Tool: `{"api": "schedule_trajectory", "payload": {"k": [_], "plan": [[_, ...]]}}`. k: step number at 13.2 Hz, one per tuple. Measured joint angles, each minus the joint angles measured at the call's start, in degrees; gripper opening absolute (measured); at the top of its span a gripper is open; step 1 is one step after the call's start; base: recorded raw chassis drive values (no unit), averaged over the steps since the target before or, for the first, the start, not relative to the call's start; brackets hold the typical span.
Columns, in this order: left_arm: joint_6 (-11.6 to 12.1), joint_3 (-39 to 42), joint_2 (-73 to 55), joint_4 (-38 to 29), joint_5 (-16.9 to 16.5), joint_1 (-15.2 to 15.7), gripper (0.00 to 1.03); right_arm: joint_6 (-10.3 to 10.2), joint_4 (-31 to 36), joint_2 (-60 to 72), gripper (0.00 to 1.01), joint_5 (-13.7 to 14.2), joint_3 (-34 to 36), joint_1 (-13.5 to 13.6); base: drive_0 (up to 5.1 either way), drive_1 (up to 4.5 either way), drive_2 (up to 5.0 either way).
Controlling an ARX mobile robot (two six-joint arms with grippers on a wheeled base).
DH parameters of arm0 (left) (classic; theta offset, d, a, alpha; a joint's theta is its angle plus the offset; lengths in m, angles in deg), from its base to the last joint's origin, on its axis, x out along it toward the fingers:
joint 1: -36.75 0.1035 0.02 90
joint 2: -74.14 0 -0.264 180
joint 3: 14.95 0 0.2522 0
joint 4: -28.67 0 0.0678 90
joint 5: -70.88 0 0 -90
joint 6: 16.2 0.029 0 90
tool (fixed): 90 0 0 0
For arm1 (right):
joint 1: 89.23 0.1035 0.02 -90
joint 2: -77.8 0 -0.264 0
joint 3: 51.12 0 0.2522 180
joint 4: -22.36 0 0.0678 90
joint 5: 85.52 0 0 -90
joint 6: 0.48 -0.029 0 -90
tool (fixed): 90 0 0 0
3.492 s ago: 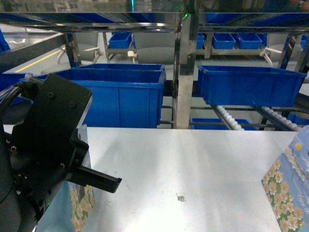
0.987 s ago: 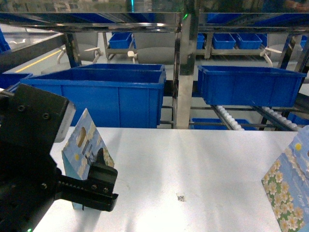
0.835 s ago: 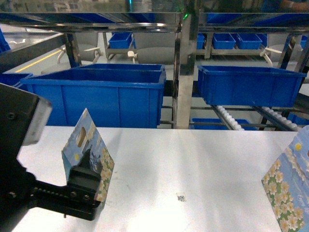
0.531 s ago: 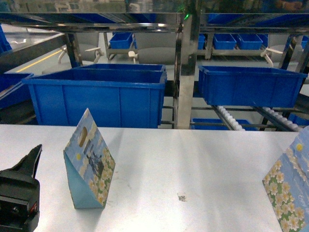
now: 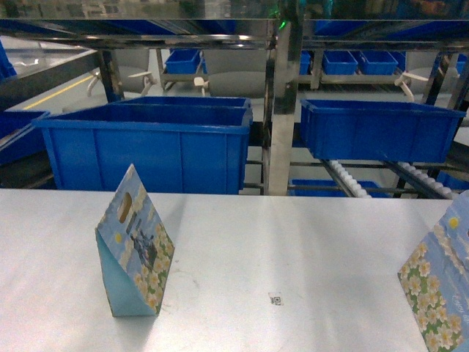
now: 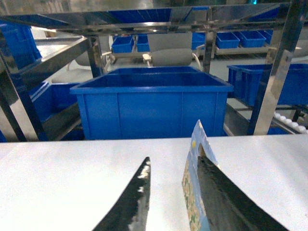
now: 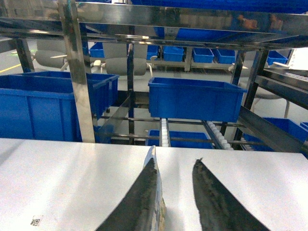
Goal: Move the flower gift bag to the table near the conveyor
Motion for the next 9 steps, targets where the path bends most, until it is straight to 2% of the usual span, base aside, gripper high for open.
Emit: {"api": "schedule_trajectory", "payload": {"k": [2, 3, 5, 7, 9], "plan": [[-0.79, 0.50, 7.58, 5.42, -2.99, 2.84, 0.08, 0.00, -4.63, -5.22, 0.03, 0.00, 0.02, 0.00, 0.0, 0.00, 0.0], [-1.01, 0.52, 11.41, 8.66, -4.26, 4.22, 0.02, 0.02, -6.91, -7.74, 0.02, 0.00, 0.02, 0.00, 0.0, 0.00, 0.0], [-1.03, 0.55, 16.70, 14.19, -6.27, 6.23, 0.02, 0.02, -10.93, -11.74, 0.02, 0.00, 0.02, 0.00, 0.0, 0.00, 0.0], [-1.01, 0.55, 19.21, 16.48, -10.12, 8.90, 0.02, 0.02, -12.37, -13.38, 0.02, 0.00, 0.02, 0.00, 0.0, 0.00, 0.0], [-1.01, 0.55, 21.29, 18.01, -11.98, 11.96, 0.02, 0.02, -13.57, -14.60, 0.02, 0.00, 0.02, 0.00, 0.0, 0.00, 0.0]]}}
